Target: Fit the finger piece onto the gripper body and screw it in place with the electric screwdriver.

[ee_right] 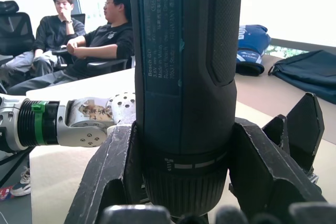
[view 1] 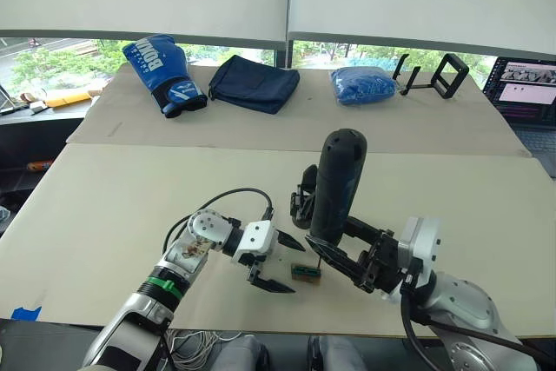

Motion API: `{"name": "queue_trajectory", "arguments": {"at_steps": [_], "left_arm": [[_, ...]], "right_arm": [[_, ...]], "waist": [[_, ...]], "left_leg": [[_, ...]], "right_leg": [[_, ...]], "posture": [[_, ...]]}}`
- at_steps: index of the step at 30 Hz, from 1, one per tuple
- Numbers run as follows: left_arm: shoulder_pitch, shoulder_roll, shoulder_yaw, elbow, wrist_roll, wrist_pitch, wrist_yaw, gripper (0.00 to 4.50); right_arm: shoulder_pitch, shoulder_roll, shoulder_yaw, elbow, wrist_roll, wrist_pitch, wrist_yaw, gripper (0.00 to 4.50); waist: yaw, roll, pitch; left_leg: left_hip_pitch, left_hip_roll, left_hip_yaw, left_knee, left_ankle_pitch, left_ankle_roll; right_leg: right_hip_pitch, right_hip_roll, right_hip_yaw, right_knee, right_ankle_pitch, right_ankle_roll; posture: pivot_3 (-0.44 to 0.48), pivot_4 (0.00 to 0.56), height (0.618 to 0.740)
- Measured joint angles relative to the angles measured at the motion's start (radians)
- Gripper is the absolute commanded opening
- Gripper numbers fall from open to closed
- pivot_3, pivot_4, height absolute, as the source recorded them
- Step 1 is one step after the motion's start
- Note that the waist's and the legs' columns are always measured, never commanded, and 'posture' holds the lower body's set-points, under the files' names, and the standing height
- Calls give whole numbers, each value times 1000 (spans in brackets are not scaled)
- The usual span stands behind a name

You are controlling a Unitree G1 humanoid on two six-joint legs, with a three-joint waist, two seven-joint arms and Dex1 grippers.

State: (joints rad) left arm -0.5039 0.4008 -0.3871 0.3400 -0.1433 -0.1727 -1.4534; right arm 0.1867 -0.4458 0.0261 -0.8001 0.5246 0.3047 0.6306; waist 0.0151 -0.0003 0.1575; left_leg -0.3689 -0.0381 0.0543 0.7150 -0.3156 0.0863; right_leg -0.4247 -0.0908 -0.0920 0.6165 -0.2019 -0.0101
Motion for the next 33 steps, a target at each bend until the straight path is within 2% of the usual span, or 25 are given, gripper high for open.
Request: {"name": "queue_trajectory", "arguments": {"at_steps": [33], "left_arm": [[12,-11,-3,-14,0,4,12,4500]], "right_arm": [[29,-48,9,4,-29,-9,20,1903]], "waist": [[0,0,0]], "left_leg": [[0,0,0,0,0,0]], "right_leg": [[0,0,0,0,0,0]], "posture": [[0,150,740]]}}
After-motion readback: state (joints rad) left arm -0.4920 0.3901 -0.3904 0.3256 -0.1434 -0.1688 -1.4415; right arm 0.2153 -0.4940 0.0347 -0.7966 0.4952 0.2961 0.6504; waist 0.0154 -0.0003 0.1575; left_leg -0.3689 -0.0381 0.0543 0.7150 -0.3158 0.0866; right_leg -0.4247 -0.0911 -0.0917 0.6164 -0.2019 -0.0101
